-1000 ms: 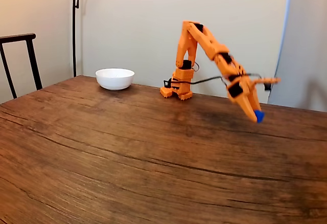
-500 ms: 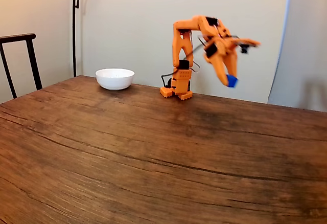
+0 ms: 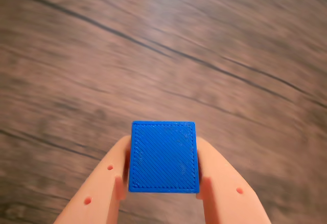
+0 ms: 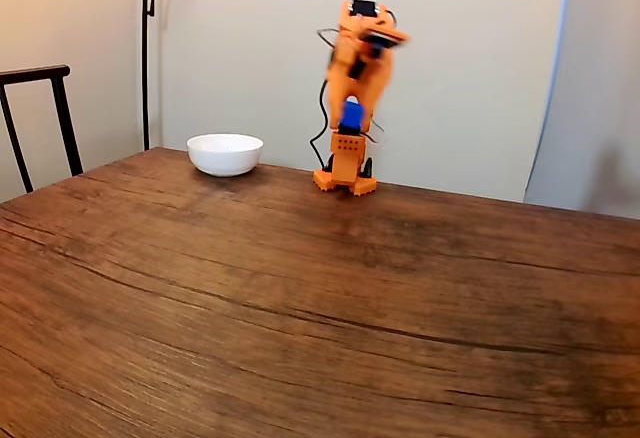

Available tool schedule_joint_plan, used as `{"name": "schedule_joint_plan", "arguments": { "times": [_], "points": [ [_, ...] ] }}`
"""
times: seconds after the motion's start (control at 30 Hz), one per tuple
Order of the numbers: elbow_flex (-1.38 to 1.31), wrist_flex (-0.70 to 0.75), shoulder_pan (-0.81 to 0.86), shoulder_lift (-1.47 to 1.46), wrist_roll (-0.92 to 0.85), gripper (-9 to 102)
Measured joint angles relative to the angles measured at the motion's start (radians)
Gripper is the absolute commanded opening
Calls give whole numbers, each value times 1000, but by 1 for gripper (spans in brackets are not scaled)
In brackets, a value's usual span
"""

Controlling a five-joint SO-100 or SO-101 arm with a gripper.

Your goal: Grasp the cube and drop it in the bowl

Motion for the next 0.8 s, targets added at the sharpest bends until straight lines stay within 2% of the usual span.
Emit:
{"name": "schedule_joint_plan", "arguments": {
  "times": [0.43, 0.53, 0.8],
  "points": [
    [-8, 291, 554, 334, 77, 2],
    [17, 307, 696, 399, 112, 2],
    [195, 307, 919, 497, 127, 2]
  ]
}}
